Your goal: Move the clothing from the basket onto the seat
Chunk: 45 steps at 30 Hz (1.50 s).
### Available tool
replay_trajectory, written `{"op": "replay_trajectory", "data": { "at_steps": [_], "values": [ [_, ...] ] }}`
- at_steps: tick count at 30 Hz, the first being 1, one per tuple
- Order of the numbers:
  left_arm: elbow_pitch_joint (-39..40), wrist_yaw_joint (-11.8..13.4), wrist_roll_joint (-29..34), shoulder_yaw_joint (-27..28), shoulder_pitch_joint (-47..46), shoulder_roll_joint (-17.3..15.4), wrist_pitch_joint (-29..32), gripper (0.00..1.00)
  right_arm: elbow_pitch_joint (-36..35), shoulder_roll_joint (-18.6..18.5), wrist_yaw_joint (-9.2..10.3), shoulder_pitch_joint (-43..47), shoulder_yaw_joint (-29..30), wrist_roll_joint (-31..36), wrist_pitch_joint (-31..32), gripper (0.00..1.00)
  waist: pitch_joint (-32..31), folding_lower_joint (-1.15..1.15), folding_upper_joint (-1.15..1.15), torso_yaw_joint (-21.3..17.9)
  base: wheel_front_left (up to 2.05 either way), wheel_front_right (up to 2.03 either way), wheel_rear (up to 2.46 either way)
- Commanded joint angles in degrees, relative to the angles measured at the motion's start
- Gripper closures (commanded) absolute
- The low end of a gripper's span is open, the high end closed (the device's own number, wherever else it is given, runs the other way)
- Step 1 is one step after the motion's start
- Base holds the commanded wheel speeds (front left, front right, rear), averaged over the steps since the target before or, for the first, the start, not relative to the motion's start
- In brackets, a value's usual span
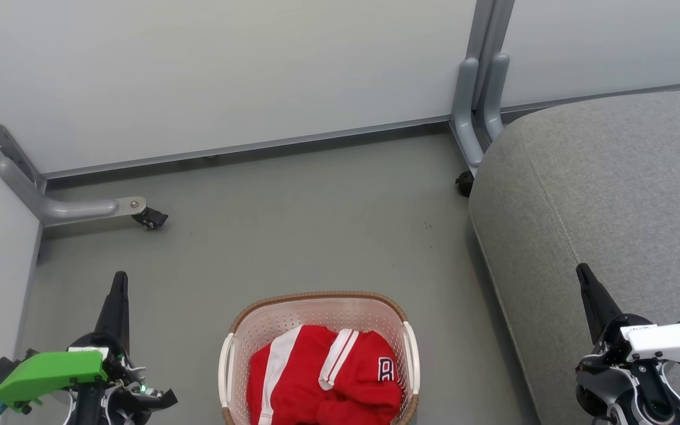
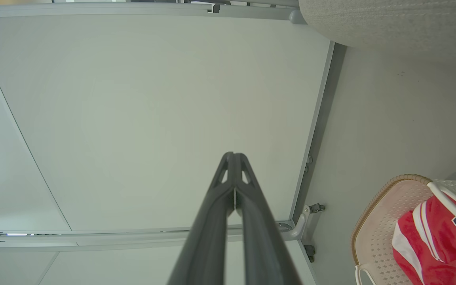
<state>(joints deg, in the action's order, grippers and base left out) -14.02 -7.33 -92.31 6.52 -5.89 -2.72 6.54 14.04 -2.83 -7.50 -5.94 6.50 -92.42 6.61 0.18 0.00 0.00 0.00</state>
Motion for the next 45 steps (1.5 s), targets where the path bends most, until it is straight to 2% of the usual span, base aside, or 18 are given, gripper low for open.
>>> {"op": "replay_trajectory", "data": {
  "at_steps": [1,13,14,18,27,36,45],
  "values": [
    [0.0,-0.4,-0.2,0.1,-0.6,-0.3,0.1,1.0,0.1,-0.1,0.02,-0.6,0.1,0.0,0.0,1.0,0.0,0.0,0.0,0.0,0.0,0.0,0.0],
    [0.0,-0.4,-0.2,0.1,-0.6,-0.3,0.1,1.0,0.1,-0.1,0.02,-0.6,0.1,0.0,0.0,1.0,0.0,0.0,0.0,0.0,0.0,0.0,0.0],
    [0.0,0.0,0.0,0.0,0.0,0.0,0.0,0.0,0.0,0.0,0.0,0.0,0.0,0.0,0.0,0.0,0.0,0.0,0.0,0.0,0.0,0.0,0.0],
    [-2.0,0.1,0.0,-0.3,1.4,0.4,-0.1,0.0,1.9,0.7,0.01,1.5,-0.2,0.0,-0.1,0.0,0.0,0.0,0.0,0.0,0.0,0.0,0.0],
    [-0.3,0.1,2.1,-1.0,1.6,0.3,-2.7,0.0,0.3,0.6,0.01,1.9,-1.2,2.4,-2.6,0.0,0.1,0.0,0.0,0.0,0.0,0.0,0.0],
    [1.4,0.0,9.1,-1.2,1.4,0.2,-5.1,0.0,-1.5,0.4,0.01,2.0,-1.7,7.7,-5.0,0.0,0.2,0.0,0.0,0.1,0.0,0.0,0.0],
    [3.3,0.4,17.7,-1.6,1.2,0.2,-7.2,0.0,-3.5,0.4,0.01,1.9,-2.5,16.2,-7.2,0.0,0.3,0.0,0.0,0.2,0.0,0.0,0.0]
  ]
}}
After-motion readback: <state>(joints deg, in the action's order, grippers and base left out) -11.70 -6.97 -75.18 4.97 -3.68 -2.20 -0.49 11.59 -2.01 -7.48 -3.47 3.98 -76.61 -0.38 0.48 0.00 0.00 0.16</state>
